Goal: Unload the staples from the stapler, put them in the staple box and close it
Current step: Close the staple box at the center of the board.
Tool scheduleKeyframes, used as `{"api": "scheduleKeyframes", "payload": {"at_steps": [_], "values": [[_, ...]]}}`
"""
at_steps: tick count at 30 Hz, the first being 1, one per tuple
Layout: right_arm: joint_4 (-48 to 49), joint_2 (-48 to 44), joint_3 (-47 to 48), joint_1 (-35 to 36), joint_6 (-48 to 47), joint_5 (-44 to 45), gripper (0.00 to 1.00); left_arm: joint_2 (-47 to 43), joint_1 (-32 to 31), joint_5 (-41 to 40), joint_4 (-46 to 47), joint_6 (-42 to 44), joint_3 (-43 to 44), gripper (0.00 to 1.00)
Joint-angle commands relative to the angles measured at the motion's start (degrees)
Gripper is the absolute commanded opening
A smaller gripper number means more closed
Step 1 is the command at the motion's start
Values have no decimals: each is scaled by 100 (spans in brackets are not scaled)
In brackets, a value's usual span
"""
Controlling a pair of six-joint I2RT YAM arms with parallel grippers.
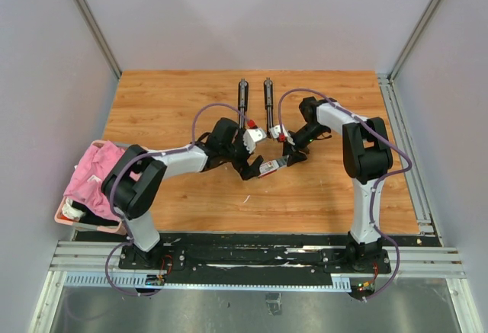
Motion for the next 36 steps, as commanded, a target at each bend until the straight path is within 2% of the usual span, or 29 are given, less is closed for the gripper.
{"api": "scheduleKeyframes", "payload": {"at_steps": [1, 5, 9, 12, 25, 36], "values": [[-30, -163, -99, 107, 37, -94, 44, -682, 348, 235, -144, -228, -139, 98], [0, -167, -80, 105, 101, -94, 44, -815, 401, 126, -395, -302, -338, 99], [17, -190, -62, 108, 129, -112, 44, -790, 401, -150, -569, -326, -466, 86], [26, -204, -54, 103, 143, -120, 44, -666, 409, -452, -599, -432, -443, 81], [17, -213, -96, 128, 88, -78, 44, 163, 401, -673, -766, -765, 99, 82], [26, -384, -235, 160, 31, -107, 43, 268, 331, -282, -768, -875, 154, 82]]}}
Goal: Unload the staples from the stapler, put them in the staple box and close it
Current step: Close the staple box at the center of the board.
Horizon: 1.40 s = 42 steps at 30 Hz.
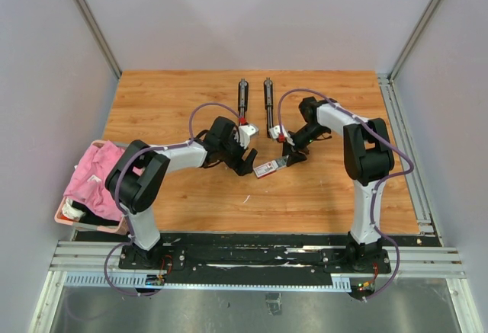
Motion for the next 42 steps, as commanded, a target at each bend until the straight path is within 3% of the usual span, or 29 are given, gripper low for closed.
{"api": "scheduleKeyframes", "payload": {"at_steps": [1, 10, 33, 42], "values": [[-94, -270, -135, 131, -72, -92, 43, 137, -62, 239, -244, -55, 7, 82], [-15, -263, -147, 162, -11, -26, 43, -11, -60, 71, -463, 75, -182, 82], [141, -466, -365, 296, -76, 149, 43, 433, -245, -220, -1217, 45, 269, 81], [195, -440, -390, 317, -42, 231, 43, -113, -113, 184, -659, -8, -134, 84]]}}
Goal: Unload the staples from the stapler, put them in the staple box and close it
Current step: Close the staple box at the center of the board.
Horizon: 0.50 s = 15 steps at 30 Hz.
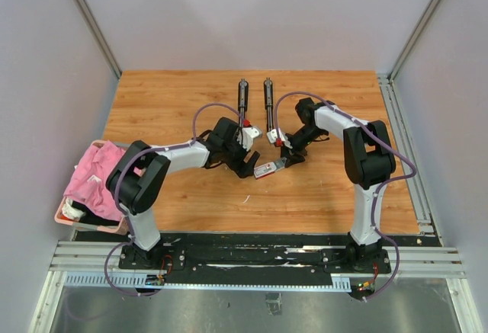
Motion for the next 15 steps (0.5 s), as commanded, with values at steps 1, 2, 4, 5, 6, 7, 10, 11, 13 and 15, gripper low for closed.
{"api": "scheduleKeyframes", "payload": {"at_steps": [1, 2, 4, 5, 6, 7, 10, 11, 13, 15], "values": [[-43, -149, -88, 108, -30, 59, 43, -196, 79, 371, -231, -130, -380, 84], [-34, -146, -88, 108, -13, 63, 43, -223, 83, 406, -225, -134, -403, 84], [-25, -124, -84, 112, -1, 65, 43, -213, 84, 415, -328, -113, -396, 84], [-22, -121, -88, 108, 0, 65, 43, -181, 84, 398, -405, -89, -371, 84], [-24, -116, -83, 114, -2, 73, 43, -150, 84, 347, -483, -86, -345, 84], [-25, -118, -75, 111, -2, 74, 43, -97, 88, 332, -538, -108, -320, 83], [-25, -114, -54, 111, 8, 74, 43, 96, 84, 274, -693, -202, -186, 83], [-25, -122, -45, 108, 8, 66, 43, 179, 84, 254, -765, -216, -111, 82], [-22, -123, -43, 114, 8, 57, 43, 312, 84, 127, -859, -257, -6, 82], [-25, -123, -34, 108, 8, 48, 43, 412, 74, 34, -929, -302, 81, 82]]}}
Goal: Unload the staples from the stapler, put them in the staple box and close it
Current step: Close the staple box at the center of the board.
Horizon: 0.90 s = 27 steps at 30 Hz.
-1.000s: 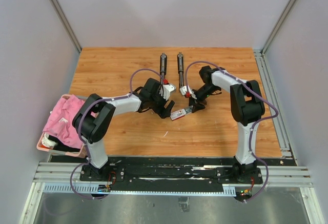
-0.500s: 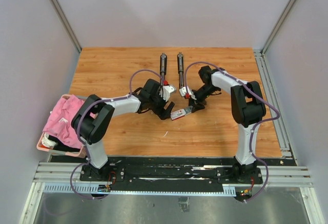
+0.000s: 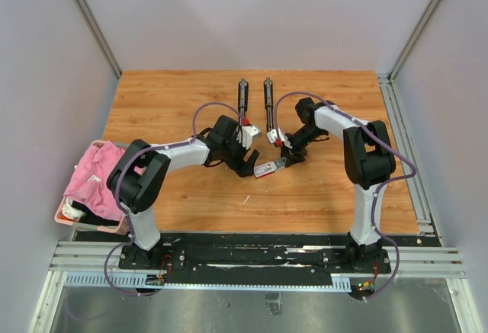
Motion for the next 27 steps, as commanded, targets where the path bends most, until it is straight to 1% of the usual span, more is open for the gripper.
{"api": "scheduleKeyframes", "payload": {"at_steps": [1, 5, 10, 12, 15, 17, 20, 22, 23, 25, 26, 27], "values": [[-77, -114, -31, 105, 2, -16, 43, 484, -6, -217, -723, -212, 97, 82], [-77, -110, -31, 106, 0, -36, 43, 592, -21, -299, -833, -250, 211, 82], [-80, -134, -41, 110, -4, -31, 43, 398, -17, -199, -775, -296, 29, 81], [-77, -141, -51, 110, -1, -27, 43, 282, 19, 64, -717, -395, -80, 81], [-78, -135, -82, 106, 4, -27, 43, 112, 138, 859, -416, -663, -269, 79], [-77, -128, -79, 106, 11, 2, 43, 56, 159, 1252, -251, -828, -339, 72], [-77, -133, -64, 111, 42, 58, 43, 13, 163, 1643, 20, -970, -536, 68], [-71, -136, -58, 108, 54, 67, 43, 41, 163, 1882, 170, -1077, -643, 63], [-76, -149, -61, 106, 68, 65, 43, 84, 162, 1990, 222, -1150, -660, 58], [-77, -156, -81, 105, 66, 54, 42, 237, 159, 2174, 302, -1267, -635, 44], [-77, -160, -96, 107, 66, 46, 42, 331, 163, 2197, 324, -1303, -602, 40], [-71, -161, -113, 108, 71, 37, 42, 377, 163, 2201, 357, -1346, -586, 39]]}}
